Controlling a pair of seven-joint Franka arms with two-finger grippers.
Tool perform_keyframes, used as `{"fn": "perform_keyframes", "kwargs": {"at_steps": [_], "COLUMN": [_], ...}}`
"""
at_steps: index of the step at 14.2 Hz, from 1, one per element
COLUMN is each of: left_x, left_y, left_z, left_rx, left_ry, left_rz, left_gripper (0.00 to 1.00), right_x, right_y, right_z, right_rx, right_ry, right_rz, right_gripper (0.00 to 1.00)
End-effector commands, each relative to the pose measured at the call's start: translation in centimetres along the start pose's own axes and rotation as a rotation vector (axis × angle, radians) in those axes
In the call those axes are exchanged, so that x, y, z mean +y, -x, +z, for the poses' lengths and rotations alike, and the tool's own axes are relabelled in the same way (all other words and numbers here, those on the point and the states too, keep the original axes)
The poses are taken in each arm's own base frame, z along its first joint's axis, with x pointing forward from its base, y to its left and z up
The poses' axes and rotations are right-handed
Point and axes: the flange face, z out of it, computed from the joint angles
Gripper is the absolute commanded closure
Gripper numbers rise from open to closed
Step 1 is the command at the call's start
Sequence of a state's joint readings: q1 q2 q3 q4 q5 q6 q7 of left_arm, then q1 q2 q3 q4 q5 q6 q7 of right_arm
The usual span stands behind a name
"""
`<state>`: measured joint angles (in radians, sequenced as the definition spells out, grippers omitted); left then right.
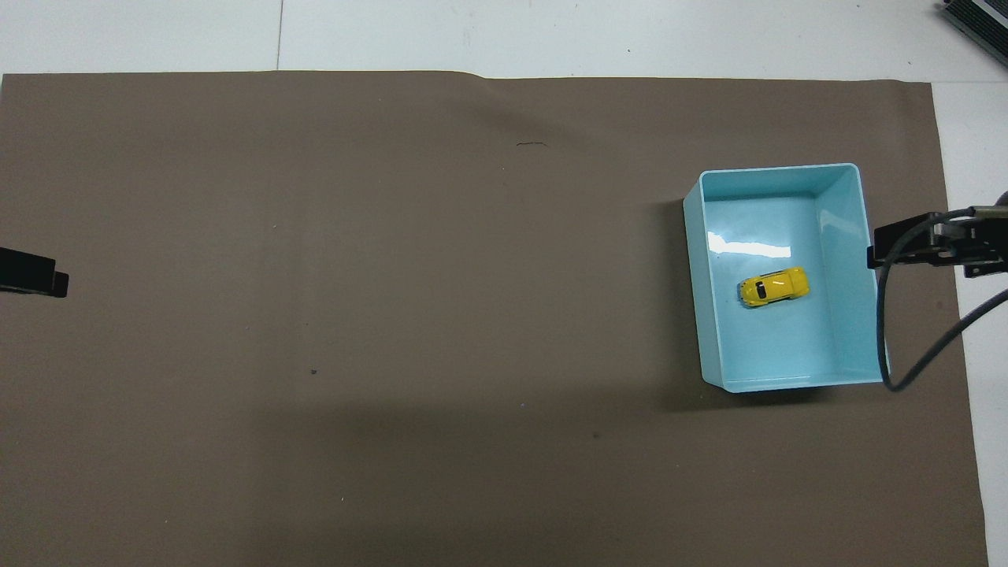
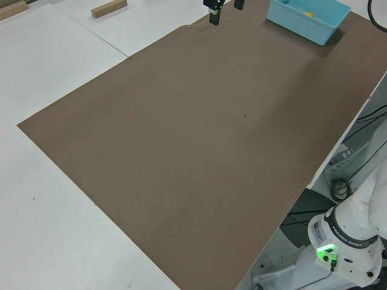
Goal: Wind up and store yellow beetle car
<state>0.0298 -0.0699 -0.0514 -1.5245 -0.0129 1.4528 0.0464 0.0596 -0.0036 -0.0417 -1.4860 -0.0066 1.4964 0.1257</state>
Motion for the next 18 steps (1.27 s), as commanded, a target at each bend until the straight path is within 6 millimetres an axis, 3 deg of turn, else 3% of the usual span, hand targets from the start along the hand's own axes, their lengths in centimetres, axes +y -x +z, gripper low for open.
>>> {"fn": "perform_keyframes", "kwargs": {"at_steps": [1, 18], "left_x": [-0.01, -0.03], "left_y": [0.79, 0.79], "left_z": [-0.16, -0.16], "left_rx": [-0.004, -0.004], "left_ry": [0.01, 0.009], "left_rz": [0.005, 0.005], "left_gripper": [0.0, 0.0], "right_x": [-0.03, 0.46], "right_y": [-0.24, -0.28], "right_z": [-0.3, -0.28], "right_rx": [-0.006, -0.008], "right_ry": [0.005, -0.003], "right_rz": [0.017, 0.027], "right_gripper": [0.0, 0.0]}}
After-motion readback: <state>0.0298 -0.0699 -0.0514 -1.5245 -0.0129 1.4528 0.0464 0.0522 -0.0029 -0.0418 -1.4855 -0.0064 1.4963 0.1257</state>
